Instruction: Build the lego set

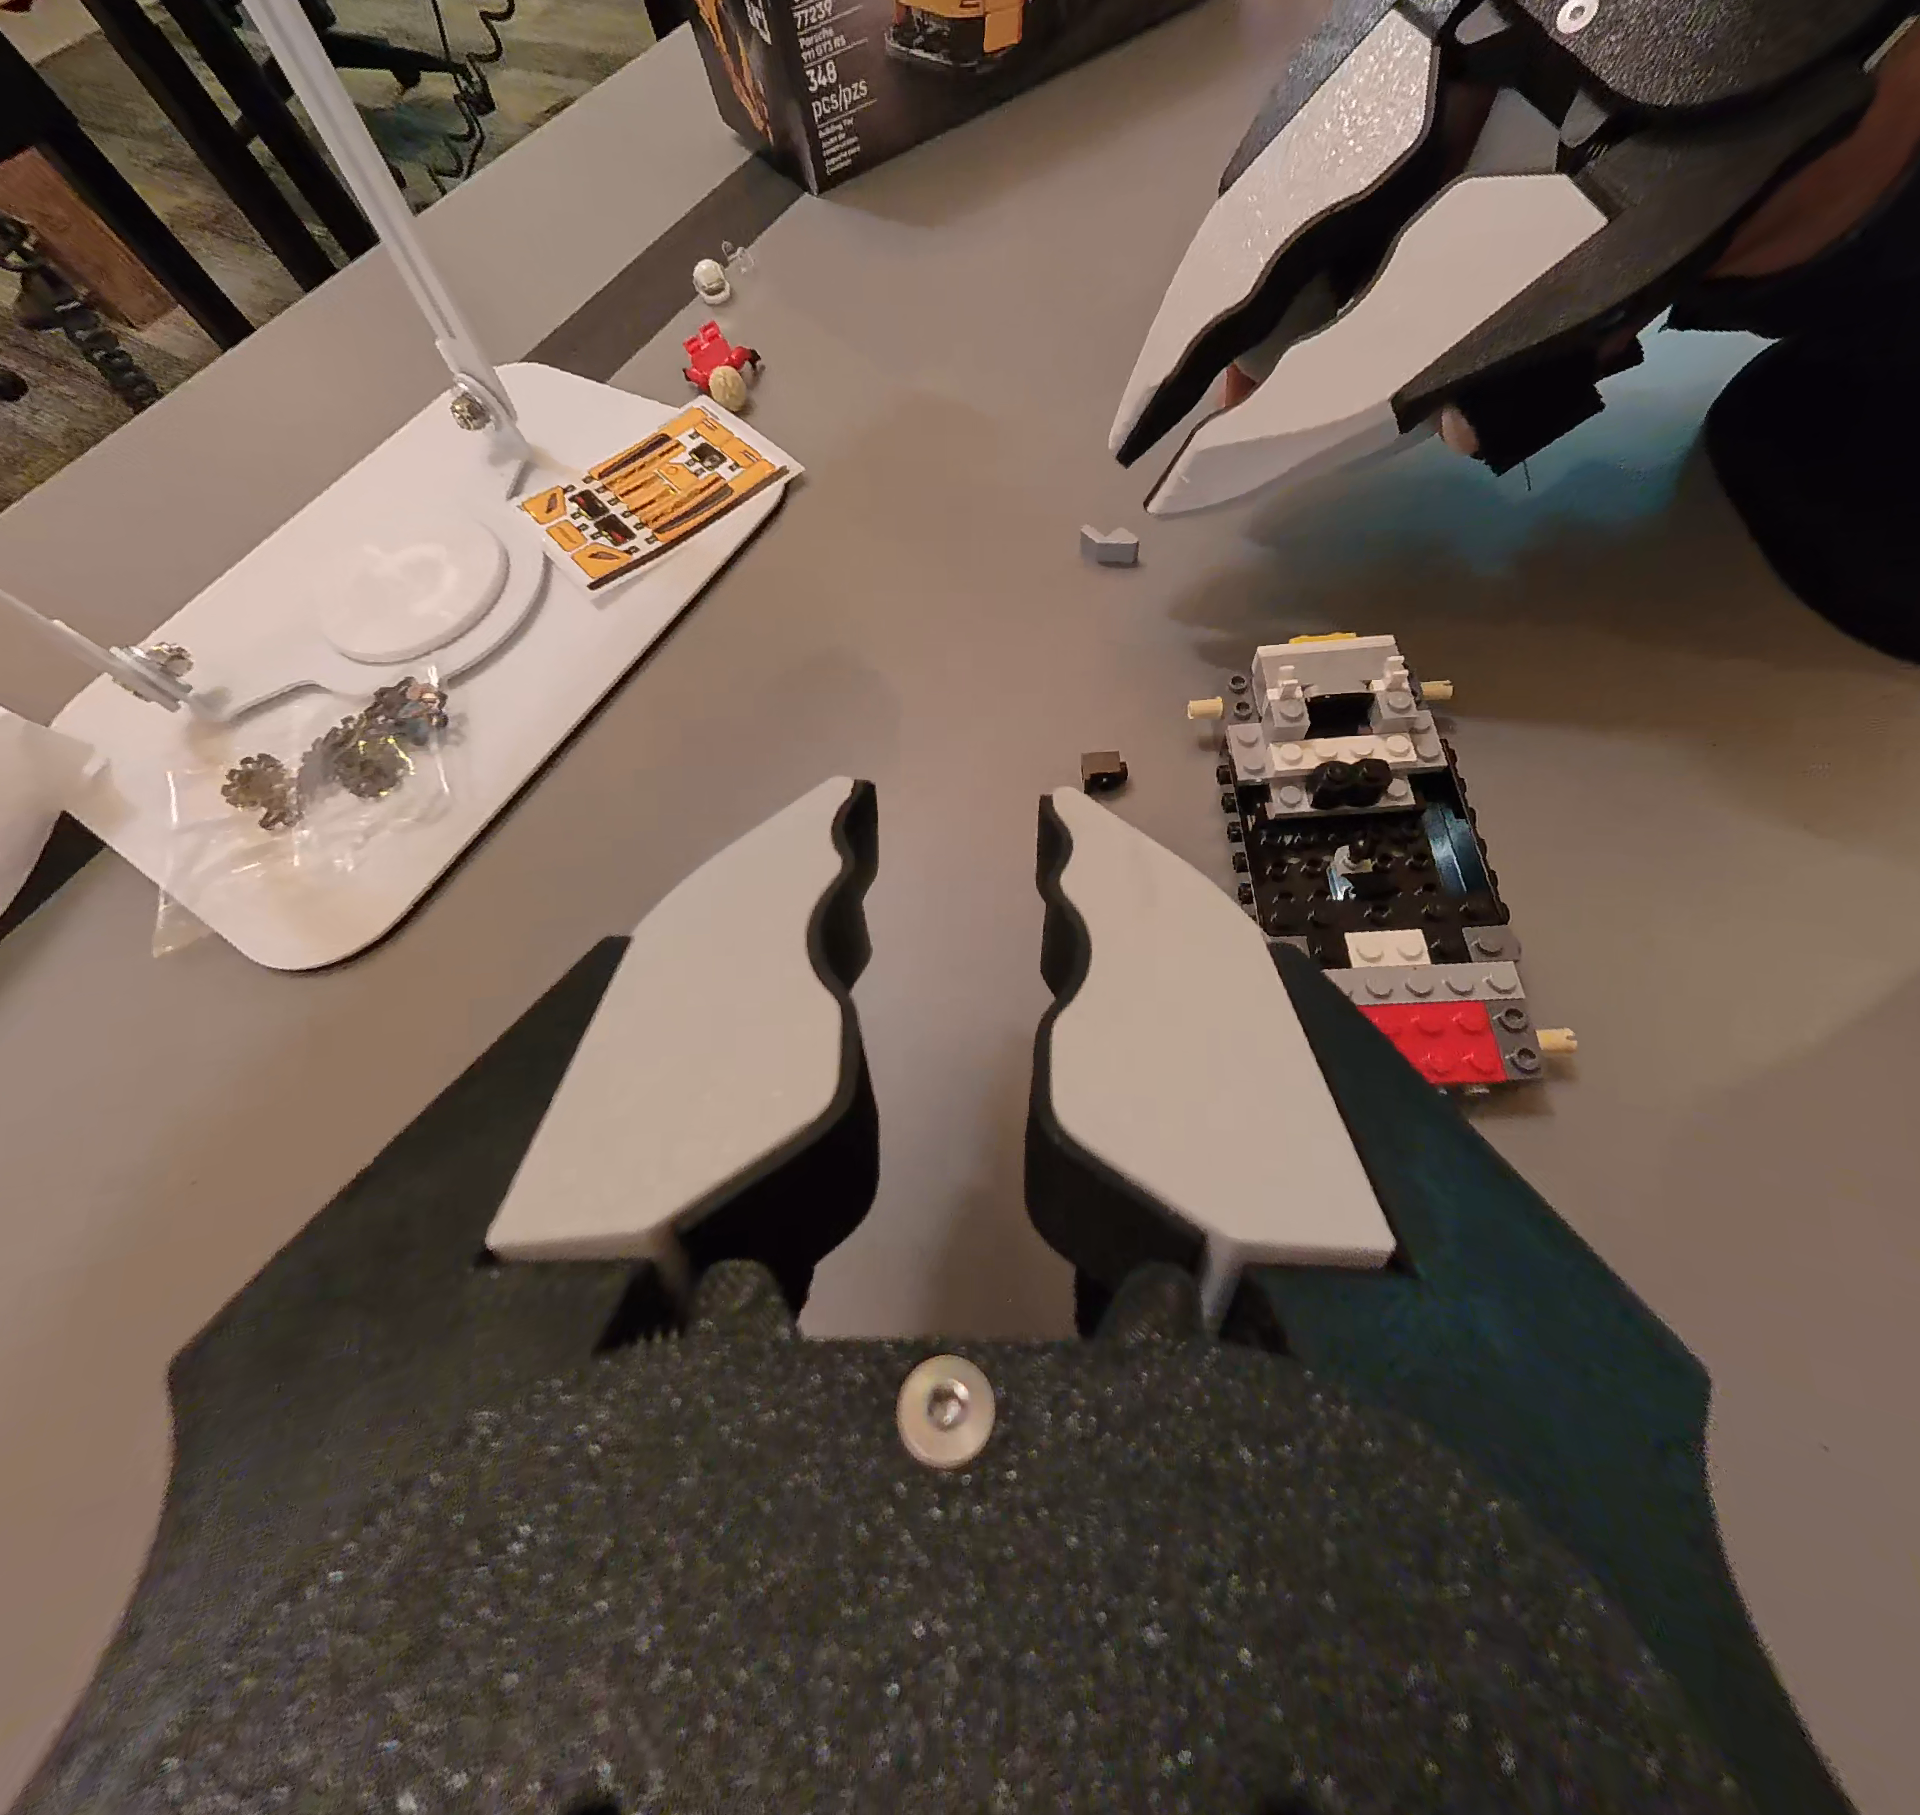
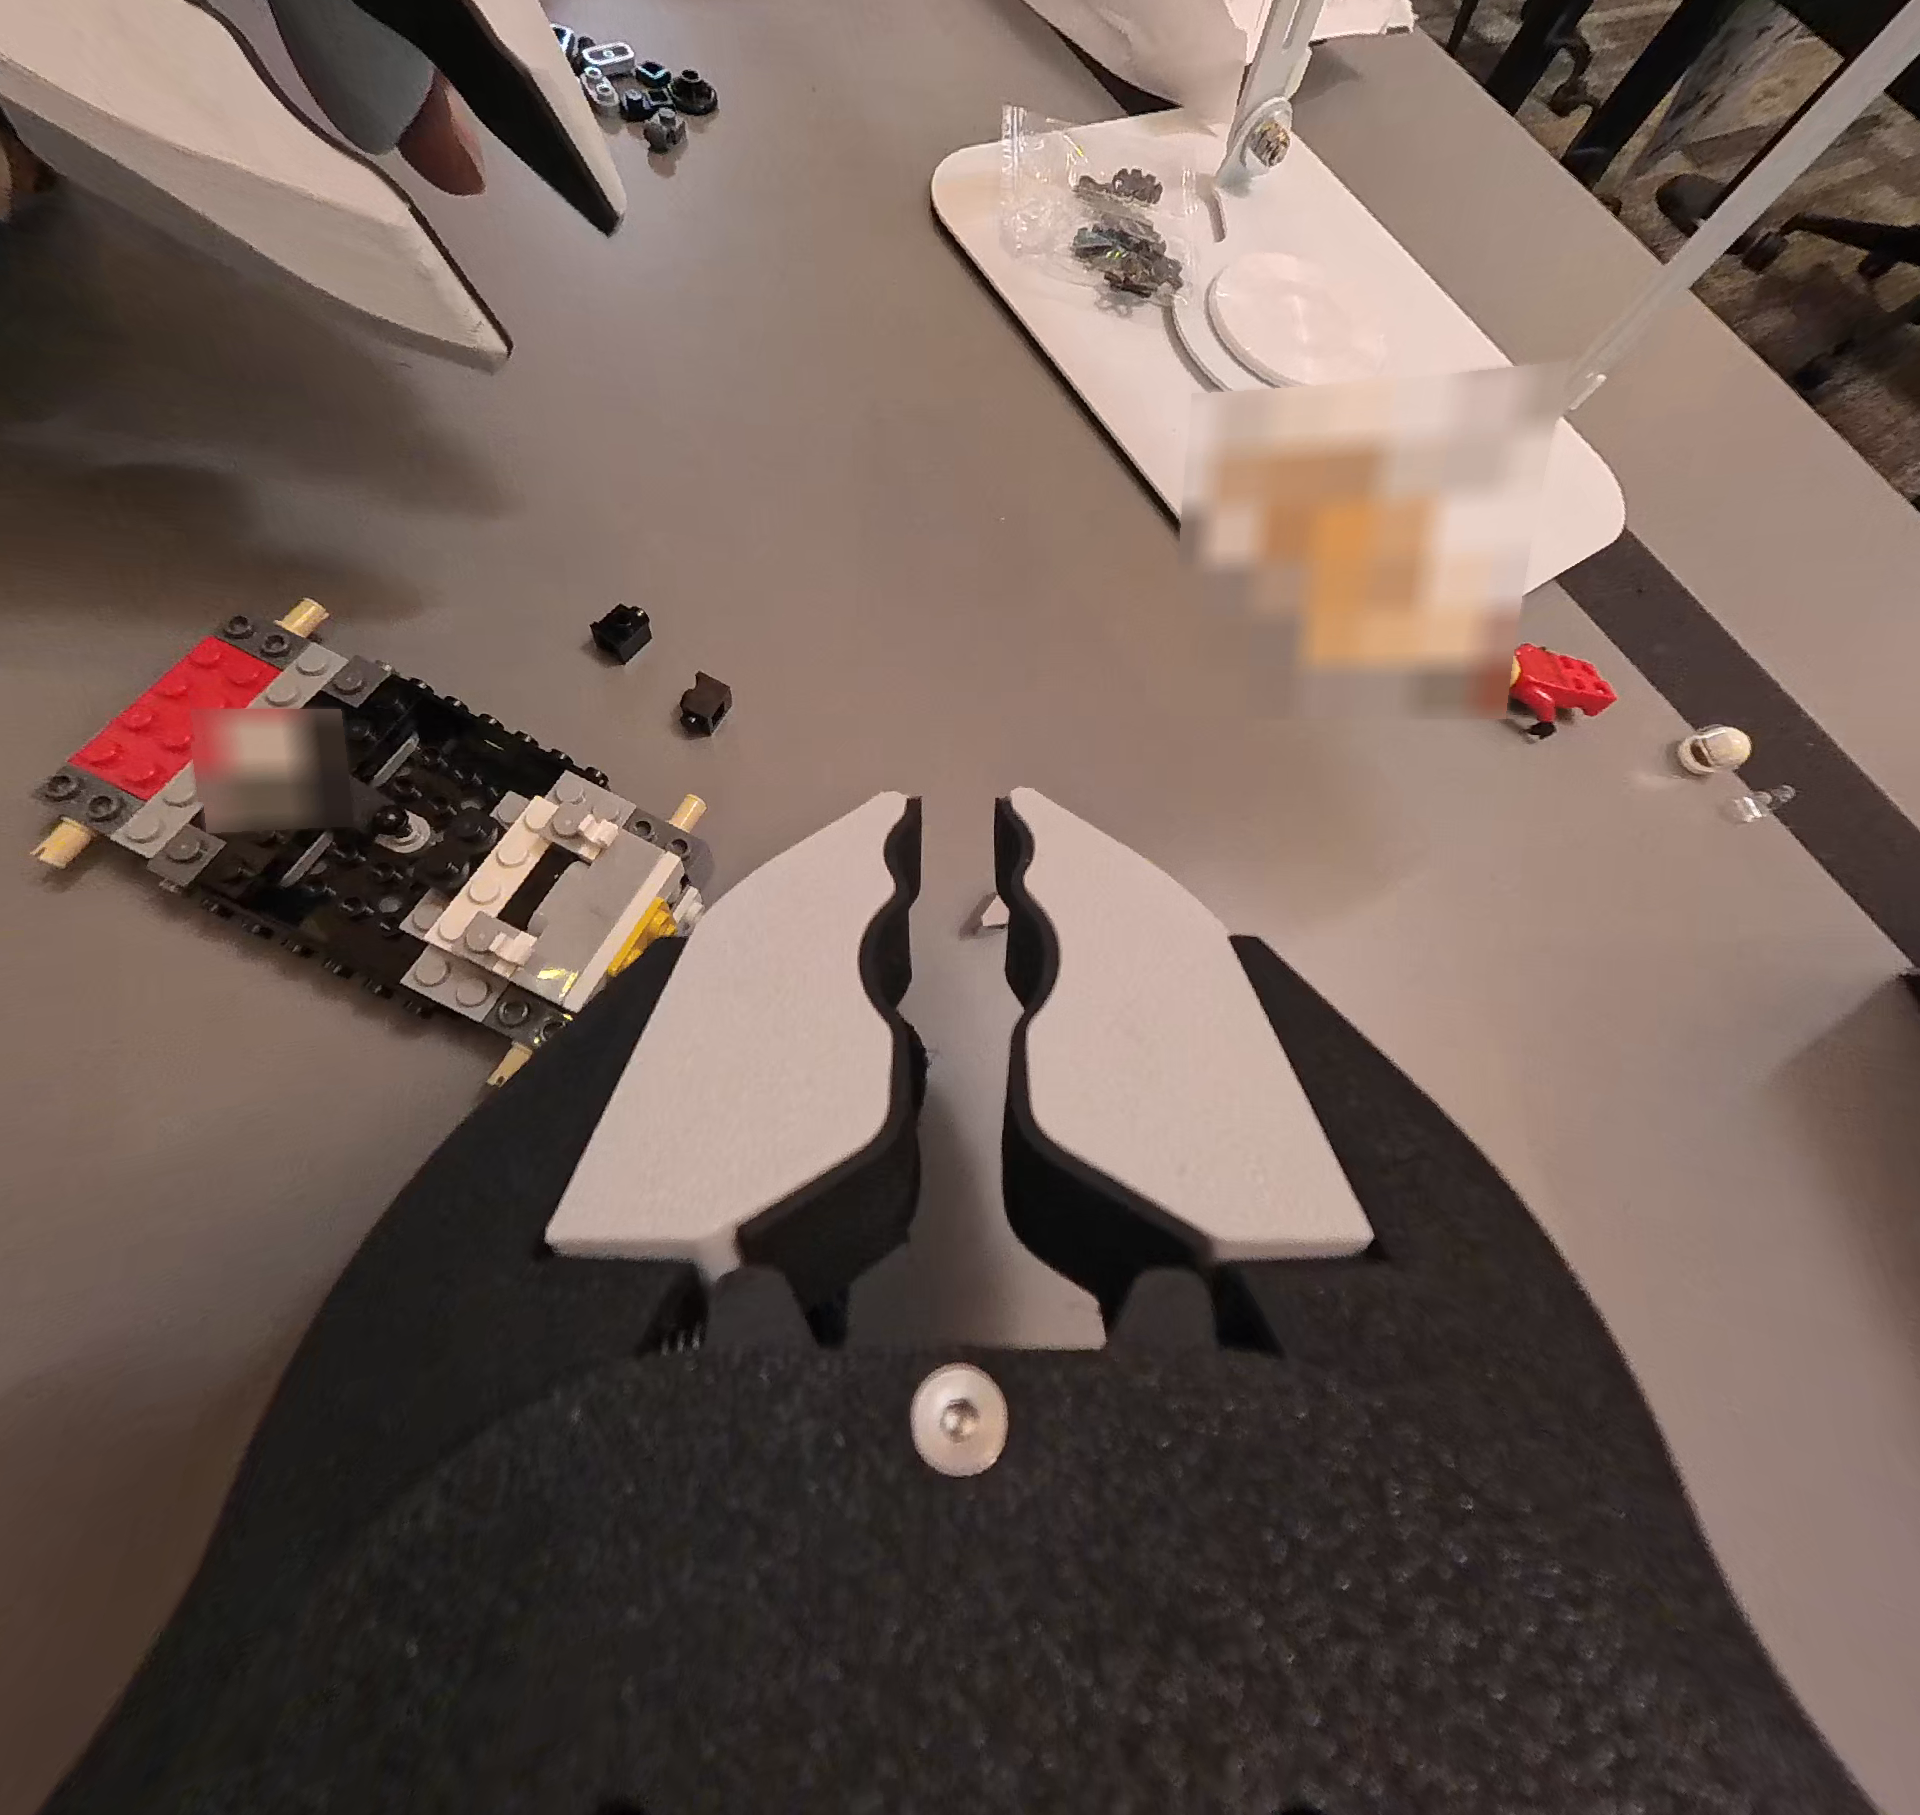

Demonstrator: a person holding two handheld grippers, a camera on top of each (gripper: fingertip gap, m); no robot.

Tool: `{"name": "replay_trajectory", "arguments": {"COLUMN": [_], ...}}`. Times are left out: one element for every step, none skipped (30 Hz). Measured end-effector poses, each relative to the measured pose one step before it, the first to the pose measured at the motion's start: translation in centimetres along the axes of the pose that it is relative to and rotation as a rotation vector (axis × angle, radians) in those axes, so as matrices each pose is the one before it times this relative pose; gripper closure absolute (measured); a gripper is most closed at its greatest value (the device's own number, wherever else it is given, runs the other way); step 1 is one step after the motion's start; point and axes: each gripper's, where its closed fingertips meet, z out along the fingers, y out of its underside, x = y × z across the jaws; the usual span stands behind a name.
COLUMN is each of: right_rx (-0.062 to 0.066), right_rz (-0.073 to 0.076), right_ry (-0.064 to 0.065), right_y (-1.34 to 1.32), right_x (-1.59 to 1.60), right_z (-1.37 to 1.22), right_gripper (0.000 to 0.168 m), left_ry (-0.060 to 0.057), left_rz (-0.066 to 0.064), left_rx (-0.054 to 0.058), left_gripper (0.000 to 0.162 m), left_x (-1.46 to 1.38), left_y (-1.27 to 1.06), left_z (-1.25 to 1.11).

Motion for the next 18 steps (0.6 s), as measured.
{"name": "replay_trajectory", "arguments": {"right_rx": [-0.0012,-0.0001,-0.0005,-0.0015,-0.0019,-0.0015,-0.0009,0.0003,0.0007,0.0004,-0.0004,-0.0005,-0.0001,0.0010,0.0028,0.0037,0.0056,0.0073], "right_rz": [-0.0005,0.0000,0.0006,0.0000,-0.0013,-0.0012,-0.0003,-0.0003,0.0002,0.0012,0.0004,-0.0006,-0.0005,-0.0001,-0.0009,-0.0011,-0.0004,0.0000], "right_ry": [0.0000,-0.0003,-0.0018,-0.0014,-0.0003,-0.0005,-0.0010,0.0005,-0.0006,-0.0009,-0.0001,0.0004,-0.0005,-0.0006,0.0010,0.0013,0.0013,0.0011], "right_y": [0.035,0.013,0.011,0.033,0.039,0.038,0.009,0.005,-0.001,0.003,0.014,0.015,-0.003,-0.013,-0.047,-0.069,-0.092,-0.124], "right_x": [-0.007,-0.013,-0.035,-0.030,-0.020,-0.019,-0.030,0.003,-0.011,-0.013,0.014,-0.005,-0.017,-0.017,0.005,0.007,0.020,0.020], "right_z": [0.030,0.032,0.023,0.036,0.044,0.026,0.026,0.022,0.011,0.011,0.008,0.014,0.018,0.005,-0.004,-0.020,-0.038,-0.046], "right_gripper": [0.156,0.156,0.156,0.156,0.156,0.156,0.156,0.156,0.156,0.156,0.156,0.156,0.156,0.156,0.156,0.156,0.156,0.156], "left_ry": [-0.0004,0.0011,0.0024,0.0021,0.0010,0.0011,0.0005,0.0002,0.0006,0.0005,-0.0013,-0.0024,-0.0027,-0.0054,-0.0099,-0.0082,-0.0012,-0.0038], "left_rz": [-0.0011,-0.0027,-0.0038,-0.0036,-0.0020,-0.0011,-0.0014,-0.0014,-0.0014,-0.0019,-0.0014,-0.0006,-0.0005,-0.0001,0.0003,-0.0007,-0.0023,-0.0074], "left_rx": [0.0026,0.0025,0.0006,-0.0001,0.0007,0.0004,0.0008,0.0023,0.0018,0.0004,0.0027,0.0052,0.0074,0.0129,0.0209,0.0290,0.0355,0.0360], "left_gripper": [0.133,0.134,0.134,0.135,0.135,0.136,0.136,0.137,0.137,0.137,0.138,0.139,0.141,0.144,0.150,0.158,0.162,0.162], "left_x": [-0.014,0.010,0.031,0.034,0.030,0.017,0.012,0.005,0.011,0.003,-0.029,-0.036,-0.044,-0.078,-0.145,-0.140,-0.093,-0.179], "left_y": [-0.050,-0.053,-0.023,-0.009,-0.032,-0.016,-0.020,-0.042,-0.027,-0.008,-0.032,-0.080,-0.126,-0.213,-0.340,-0.443,-0.546,-0.559], "left_z": [-0.030,-0.023,-0.024,-0.020,-0.017,-0.019,-0.016,-0.022,-0.021,-0.011,-0.024,-0.043,-0.078,-0.122,-0.224,-0.319,-0.375,-0.357]}}
